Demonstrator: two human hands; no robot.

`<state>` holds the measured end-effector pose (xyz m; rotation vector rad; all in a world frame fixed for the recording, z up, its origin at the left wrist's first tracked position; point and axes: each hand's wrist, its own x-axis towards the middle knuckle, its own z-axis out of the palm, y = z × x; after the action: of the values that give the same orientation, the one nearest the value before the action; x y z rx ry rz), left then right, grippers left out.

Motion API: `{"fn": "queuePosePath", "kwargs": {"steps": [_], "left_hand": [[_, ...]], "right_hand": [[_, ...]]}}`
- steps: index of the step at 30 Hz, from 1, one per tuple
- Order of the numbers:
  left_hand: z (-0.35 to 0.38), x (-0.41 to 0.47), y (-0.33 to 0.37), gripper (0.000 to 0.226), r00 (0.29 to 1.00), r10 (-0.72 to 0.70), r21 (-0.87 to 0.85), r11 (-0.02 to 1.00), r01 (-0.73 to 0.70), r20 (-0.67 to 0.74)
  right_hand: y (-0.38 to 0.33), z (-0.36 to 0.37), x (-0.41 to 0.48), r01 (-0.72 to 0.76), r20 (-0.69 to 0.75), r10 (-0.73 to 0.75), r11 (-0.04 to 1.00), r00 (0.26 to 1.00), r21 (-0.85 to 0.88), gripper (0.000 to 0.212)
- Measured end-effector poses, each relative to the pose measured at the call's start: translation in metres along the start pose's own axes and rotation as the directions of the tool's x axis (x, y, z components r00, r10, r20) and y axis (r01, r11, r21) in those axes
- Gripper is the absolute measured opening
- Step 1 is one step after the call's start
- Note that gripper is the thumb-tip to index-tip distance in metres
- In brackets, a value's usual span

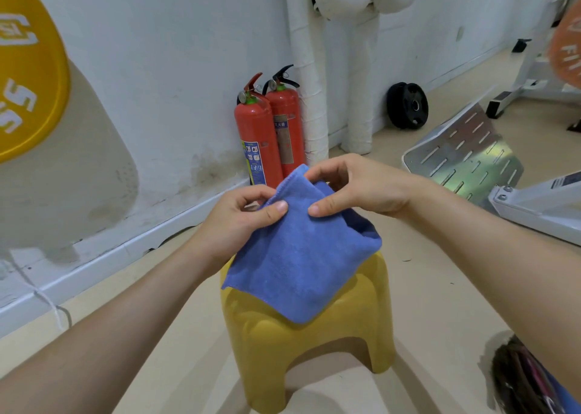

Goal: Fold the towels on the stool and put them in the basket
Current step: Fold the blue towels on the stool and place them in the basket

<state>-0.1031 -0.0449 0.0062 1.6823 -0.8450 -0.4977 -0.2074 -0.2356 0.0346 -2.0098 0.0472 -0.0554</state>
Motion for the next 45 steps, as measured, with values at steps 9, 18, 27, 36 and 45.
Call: {"fn": "queuePosePath", "kwargs": {"steps": [9, 18, 27, 36, 45], "left_hand": [[0.004, 0.002, 0.006, 0.011, 0.996, 0.078, 0.025, 0.997, -0.079, 0.031], [-0.01, 0.005, 0.013, 0.056, 0.995, 0.006, 0.053, 0.999, -0.011, 0.1], [-0.017, 0.007, 0.014, 0.011, 0.987, -0.026, -0.112, 0.994, 0.008, -0.156], [-0.007, 0.015, -0.016, 0.009, 0.961, 0.134, 0.485, 0.875, 0.0, -0.242], [0.003, 0.046, -0.087, 0.048, 0.966, -0.257, 0.734, 0.649, 0.201, -0.037]], "right_hand": [[-0.006, 0.015, 0.001, 0.052, -0.04, -0.061, 0.979, 0.997, -0.197, 0.02], [-0.014, 0.016, 0.004, 0.092, -0.094, -0.109, 0.982, 0.99, -0.167, 0.019], [-0.005, 0.007, 0.005, -0.031, 0.073, 0.064, 0.922, 0.995, -0.386, 0.033], [0.019, -0.003, 0.006, -0.356, -0.004, 0.357, 0.932, 0.934, 0.065, 0.029], [0.089, 0.05, 0.023, -0.61, -0.23, 0.584, 0.79, 0.779, -0.058, 0.03]]}}
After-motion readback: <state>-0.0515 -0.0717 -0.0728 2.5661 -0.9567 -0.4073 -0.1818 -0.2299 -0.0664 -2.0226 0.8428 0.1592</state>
